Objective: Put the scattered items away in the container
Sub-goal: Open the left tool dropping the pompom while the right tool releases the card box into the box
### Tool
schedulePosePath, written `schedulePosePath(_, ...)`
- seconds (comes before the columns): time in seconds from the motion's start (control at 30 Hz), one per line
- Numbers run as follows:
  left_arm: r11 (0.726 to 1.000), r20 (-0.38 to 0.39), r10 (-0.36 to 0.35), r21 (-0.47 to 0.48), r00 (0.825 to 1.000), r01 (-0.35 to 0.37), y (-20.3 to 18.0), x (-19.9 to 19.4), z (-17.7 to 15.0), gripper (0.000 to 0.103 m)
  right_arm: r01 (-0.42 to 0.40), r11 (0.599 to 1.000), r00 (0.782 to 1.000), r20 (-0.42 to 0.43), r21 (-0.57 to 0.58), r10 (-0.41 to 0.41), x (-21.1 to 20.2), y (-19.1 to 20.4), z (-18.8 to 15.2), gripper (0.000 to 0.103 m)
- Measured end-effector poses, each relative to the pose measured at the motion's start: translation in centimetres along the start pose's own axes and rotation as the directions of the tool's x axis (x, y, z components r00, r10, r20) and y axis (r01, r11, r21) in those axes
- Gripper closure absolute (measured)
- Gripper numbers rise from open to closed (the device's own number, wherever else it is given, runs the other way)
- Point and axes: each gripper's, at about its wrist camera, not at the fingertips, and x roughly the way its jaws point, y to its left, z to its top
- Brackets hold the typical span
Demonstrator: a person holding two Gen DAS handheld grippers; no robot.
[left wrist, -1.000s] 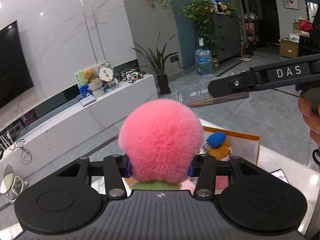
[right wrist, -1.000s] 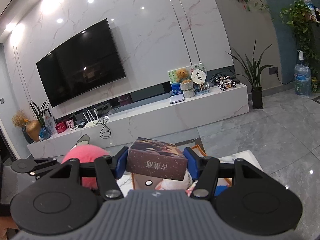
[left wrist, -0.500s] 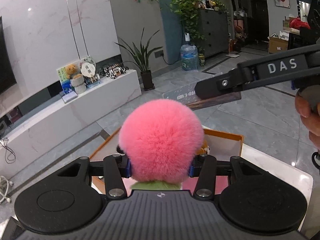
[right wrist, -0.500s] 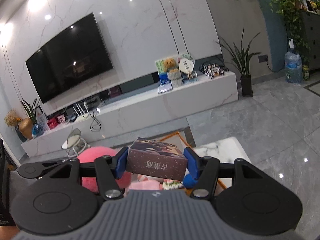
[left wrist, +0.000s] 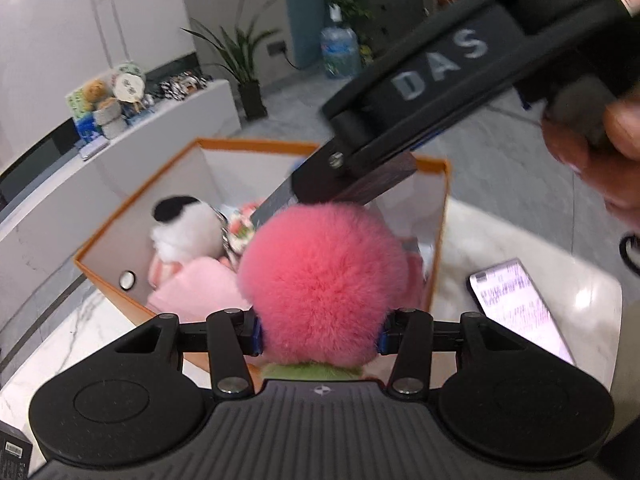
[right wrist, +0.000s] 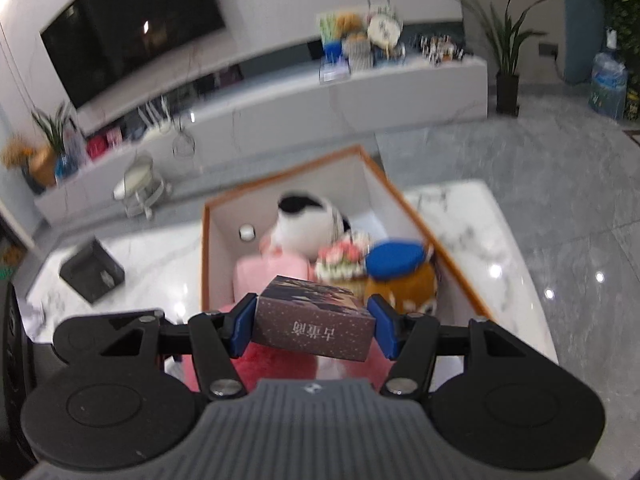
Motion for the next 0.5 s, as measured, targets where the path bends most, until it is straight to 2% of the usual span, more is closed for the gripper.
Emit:
schedulePosePath(0.1,1.0,-0.013,-0.009,-0.001,1.0,0.009,0.0,0.5,-0.3,0.045,0.019,1.0,0.998,-0.053,-0.004,-0.019,1.0,-0.1,-0.3,0.041)
schedulePosePath(0.33,1.0,-0.038,-0.003,-0.015,0.999,0.002,0.8,1.1,-0.2,0.04,0.023,1.0,0.994,-0.108,-0.017,-0.025,2.3,0.3,-0.6,0.041)
schedulePosePath(0.4,1.0,-0.043,0.009,-0.018,0.999,-0.01,0.9,1.2,-0.1,0.03,0.024,0.999,0.992,-0.124,-0.027,-0.027,2.5,0.7,-0.6,0.04)
schedulePosePath(0.47,1.0,-0.036,0.022,-0.013,0.999,-0.022,0.8,1.0,-0.1,0.024,0.027,0.999,0.992,-0.126,-0.036,-0.031,2.5,0.9,-0.6,0.038)
schedulePosePath(0.5,0.999,-0.033,0.029,-0.012,0.999,-0.029,0.7,0.9,0.0,0.019,0.025,0.999,0.993,-0.117,-0.038,-0.029,2.3,1.0,-0.6,0.033)
